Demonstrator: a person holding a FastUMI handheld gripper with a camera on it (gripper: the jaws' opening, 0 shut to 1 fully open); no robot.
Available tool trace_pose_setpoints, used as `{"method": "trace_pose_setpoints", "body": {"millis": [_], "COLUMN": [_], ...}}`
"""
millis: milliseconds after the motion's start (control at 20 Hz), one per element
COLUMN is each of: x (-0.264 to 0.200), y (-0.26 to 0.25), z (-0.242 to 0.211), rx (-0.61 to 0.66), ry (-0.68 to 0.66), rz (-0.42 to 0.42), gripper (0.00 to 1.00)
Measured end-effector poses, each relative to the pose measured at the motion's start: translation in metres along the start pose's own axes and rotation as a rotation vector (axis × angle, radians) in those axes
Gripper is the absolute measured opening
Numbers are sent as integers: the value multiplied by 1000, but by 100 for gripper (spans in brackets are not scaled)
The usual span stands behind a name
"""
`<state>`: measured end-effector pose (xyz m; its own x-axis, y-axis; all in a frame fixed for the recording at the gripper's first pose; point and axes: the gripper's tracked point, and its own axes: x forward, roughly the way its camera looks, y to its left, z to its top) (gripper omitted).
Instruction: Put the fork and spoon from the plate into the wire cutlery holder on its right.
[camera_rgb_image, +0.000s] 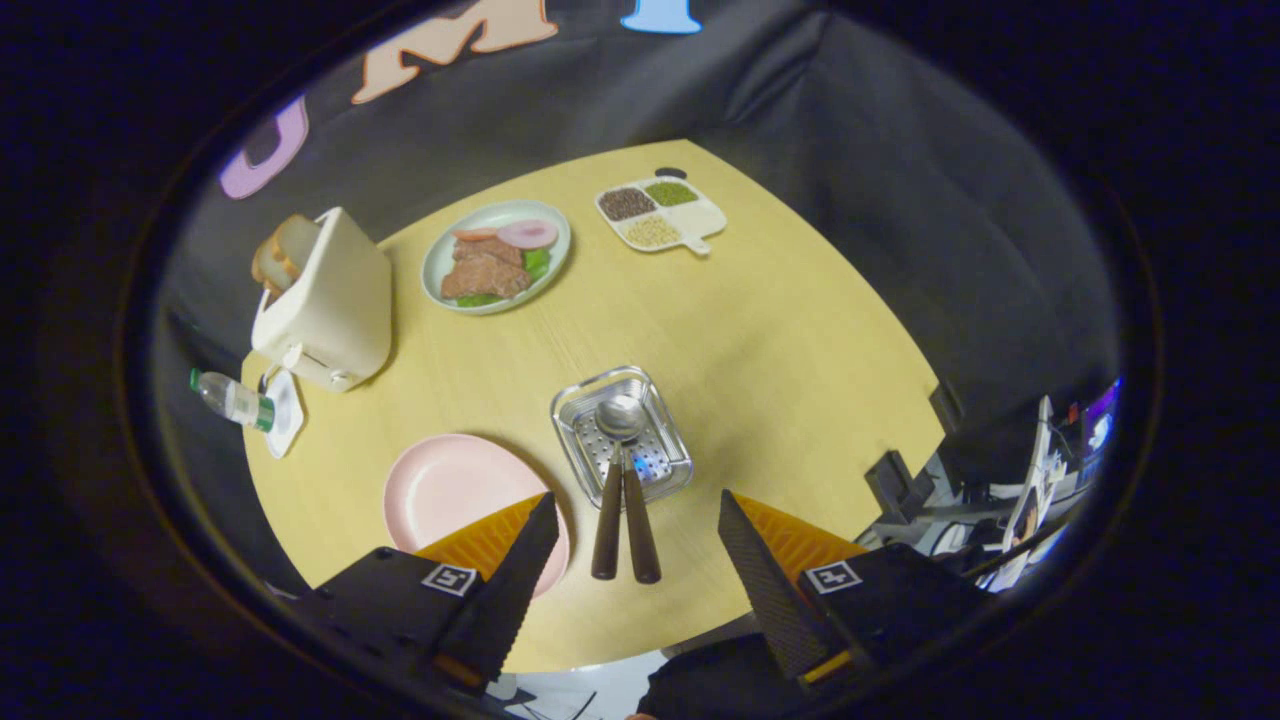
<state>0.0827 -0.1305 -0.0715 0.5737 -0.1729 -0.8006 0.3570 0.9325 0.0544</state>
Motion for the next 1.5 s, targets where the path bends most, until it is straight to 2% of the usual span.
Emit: {"method": "trace_pose_setpoints", "body": {"millis": [250,450,600,800,900,1000,1050,1200,1500], "x": [-27,-72,-121,-182,-213,-228,-227,-220,-222], "y": [3,30,48,59,62,46,36,18,11], "z": [29,70,90,101,100,96,92,76,61], "rx": [-137,-129,-187,-209,-181,-143,-134,-146,-156], "ry": [-295,-608,-835,-1077,-1195,-1283,-1300,-1285,-1275], "rz": [95,316,459,535,576,561,527,455,442], "gripper": [100,100,100,100,100,100,100,100,100]}}
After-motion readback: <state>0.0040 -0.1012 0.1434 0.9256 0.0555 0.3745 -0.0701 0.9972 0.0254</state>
